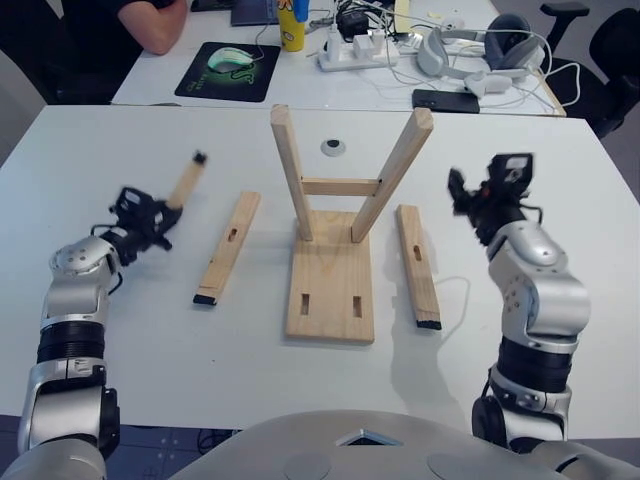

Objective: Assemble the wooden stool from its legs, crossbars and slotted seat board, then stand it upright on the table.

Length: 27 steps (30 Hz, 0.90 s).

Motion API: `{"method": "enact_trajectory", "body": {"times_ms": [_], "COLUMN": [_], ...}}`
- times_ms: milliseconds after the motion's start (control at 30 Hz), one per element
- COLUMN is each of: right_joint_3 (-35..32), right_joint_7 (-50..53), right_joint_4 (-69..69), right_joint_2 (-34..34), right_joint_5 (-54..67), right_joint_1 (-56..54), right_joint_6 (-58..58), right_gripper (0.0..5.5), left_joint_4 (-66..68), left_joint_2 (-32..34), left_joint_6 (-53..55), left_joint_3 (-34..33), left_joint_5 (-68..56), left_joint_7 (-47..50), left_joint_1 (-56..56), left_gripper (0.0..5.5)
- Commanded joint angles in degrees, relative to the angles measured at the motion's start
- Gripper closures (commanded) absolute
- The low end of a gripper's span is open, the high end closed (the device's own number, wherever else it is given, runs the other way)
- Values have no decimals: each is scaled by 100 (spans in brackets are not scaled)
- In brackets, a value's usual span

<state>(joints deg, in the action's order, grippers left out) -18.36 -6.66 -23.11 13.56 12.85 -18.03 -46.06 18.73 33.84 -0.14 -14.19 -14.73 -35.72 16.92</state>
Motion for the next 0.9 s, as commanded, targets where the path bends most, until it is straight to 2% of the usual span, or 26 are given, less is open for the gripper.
{"method": "enact_trajectory", "body": {"times_ms": [33, 167, 300, 367, 433, 633, 900], "right_joint_3": [-745, -1001, -658, -405, -189, -105, -12], "right_joint_7": [-353, -293, 398, 897, 1160, 1588, 1800], "right_joint_4": [-21, -66, -267, -307, -315, -252, -52], "right_joint_2": [-187, -357, -1007, -1526, -1765, -1786, -1525], "right_joint_5": [1514, 3167, 4468, 4841, 5006, 5551, 5915], "right_joint_1": [-1218, -2199, -2757, -2762, -2678, -2587, -2485], "right_joint_6": [-207, -862, -1225, -1134, -1019, -693, -327], "right_gripper": [239, 239, 239, 239, 239, 239, 239], "left_joint_4": [-1230, -2028, -2680, -3047, -3249, -3401, -3381], "left_joint_2": [-107, 2, -61, -277, -453, -875, -1052], "left_joint_6": [-160, 166, 536, 716, 858, 1125, 1226], "left_joint_3": [-329, -110, 505, 909, 1209, 1545, 1704], "left_joint_5": [-500, -700, -395, -268, -202, -269, -285], "left_joint_7": [209, 211, 278, 376, 418, 491, 336], "left_joint_1": [505, 1210, 1809, 1917, 1869, 1604, 1348], "left_gripper": [417, 417, 417, 417, 417, 417, 417]}}
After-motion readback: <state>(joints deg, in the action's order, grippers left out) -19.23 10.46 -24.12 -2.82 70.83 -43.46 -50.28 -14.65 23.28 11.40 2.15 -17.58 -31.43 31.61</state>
